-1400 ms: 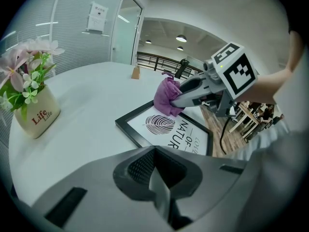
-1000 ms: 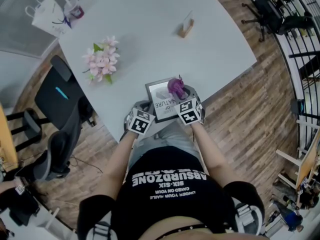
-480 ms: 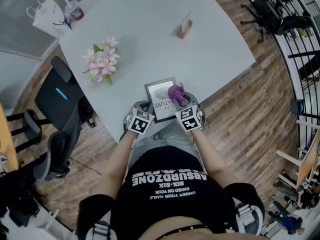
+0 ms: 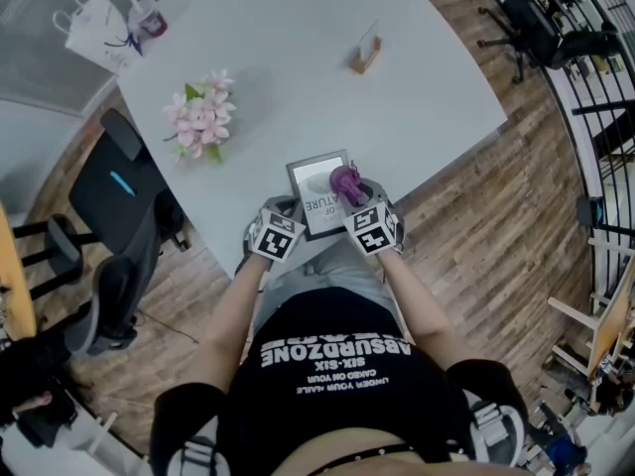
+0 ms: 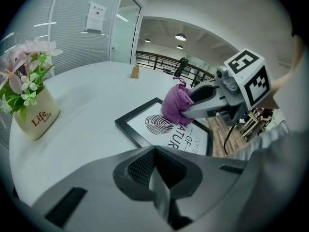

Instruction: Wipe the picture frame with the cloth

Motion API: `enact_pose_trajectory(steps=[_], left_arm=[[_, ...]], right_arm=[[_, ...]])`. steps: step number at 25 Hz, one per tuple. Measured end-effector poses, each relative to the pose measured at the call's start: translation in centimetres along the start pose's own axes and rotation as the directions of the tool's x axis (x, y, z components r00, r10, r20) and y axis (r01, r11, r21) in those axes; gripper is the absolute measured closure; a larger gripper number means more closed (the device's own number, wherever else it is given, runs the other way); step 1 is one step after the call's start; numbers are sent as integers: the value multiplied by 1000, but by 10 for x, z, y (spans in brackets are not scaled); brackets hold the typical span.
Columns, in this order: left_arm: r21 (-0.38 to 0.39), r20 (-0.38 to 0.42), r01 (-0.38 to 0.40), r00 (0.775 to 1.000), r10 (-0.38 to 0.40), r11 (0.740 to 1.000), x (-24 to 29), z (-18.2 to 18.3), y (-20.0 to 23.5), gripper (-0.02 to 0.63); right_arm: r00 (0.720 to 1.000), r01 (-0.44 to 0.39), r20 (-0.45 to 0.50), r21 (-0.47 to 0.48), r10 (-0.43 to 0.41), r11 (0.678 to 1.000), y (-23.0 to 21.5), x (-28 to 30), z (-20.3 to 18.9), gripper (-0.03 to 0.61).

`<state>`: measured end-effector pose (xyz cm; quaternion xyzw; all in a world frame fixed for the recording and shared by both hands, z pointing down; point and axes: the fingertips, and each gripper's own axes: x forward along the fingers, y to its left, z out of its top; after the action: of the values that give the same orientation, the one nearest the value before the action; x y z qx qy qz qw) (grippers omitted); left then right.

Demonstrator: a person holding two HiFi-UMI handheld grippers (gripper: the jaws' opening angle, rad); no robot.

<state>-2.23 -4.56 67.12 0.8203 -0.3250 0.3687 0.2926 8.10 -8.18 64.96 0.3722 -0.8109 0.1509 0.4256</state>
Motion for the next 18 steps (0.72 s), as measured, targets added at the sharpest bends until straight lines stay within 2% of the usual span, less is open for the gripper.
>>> enact_pose_trajectory(steps=[13, 18], left_arm=[[-18, 5, -4, 1000, 4, 1000, -2, 0, 0, 598], [-16, 4, -2, 1000, 2, 1000, -1, -1, 1, 598]], right_arm=[[997, -74, -10, -26, 74, 997, 25, 14, 16, 444], [990, -139, -9, -29, 139, 990, 42, 21, 25, 443]])
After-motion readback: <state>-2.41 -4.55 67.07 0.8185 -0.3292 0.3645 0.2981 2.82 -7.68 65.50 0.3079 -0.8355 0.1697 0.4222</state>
